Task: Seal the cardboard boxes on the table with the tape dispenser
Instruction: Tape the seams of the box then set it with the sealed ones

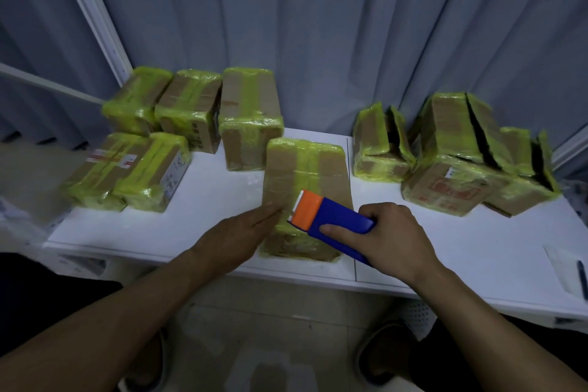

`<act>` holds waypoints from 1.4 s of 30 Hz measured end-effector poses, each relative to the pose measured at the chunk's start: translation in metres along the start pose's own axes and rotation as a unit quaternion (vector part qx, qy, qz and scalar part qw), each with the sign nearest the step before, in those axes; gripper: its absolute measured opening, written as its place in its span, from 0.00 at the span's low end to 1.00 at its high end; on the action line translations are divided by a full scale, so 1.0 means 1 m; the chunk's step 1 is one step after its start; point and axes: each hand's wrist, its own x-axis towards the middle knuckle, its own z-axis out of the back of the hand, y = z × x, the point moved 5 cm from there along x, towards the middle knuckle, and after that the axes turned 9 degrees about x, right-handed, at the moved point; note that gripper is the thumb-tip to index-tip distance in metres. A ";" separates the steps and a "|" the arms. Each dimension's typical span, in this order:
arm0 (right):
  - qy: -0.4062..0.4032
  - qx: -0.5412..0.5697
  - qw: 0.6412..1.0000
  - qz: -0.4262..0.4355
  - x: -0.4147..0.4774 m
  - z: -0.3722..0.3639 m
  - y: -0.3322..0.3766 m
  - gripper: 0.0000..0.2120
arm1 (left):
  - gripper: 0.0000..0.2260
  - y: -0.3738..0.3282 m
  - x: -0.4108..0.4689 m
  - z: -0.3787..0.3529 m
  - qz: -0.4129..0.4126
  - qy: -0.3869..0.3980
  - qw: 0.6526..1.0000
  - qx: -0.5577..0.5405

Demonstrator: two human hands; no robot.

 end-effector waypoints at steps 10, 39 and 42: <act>0.075 0.028 0.996 0.023 0.000 -0.015 0.004 0.25 | 0.24 0.012 -0.007 -0.007 0.084 -0.010 0.992 -0.098; 0.111 0.138 0.982 0.072 -0.009 -0.034 0.019 0.22 | 0.04 -0.015 -0.026 0.059 0.380 0.009 0.765 -0.519; 0.101 0.108 0.987 0.065 -0.007 -0.027 0.023 0.22 | 0.03 0.005 -0.032 0.062 0.409 -0.020 0.752 -0.516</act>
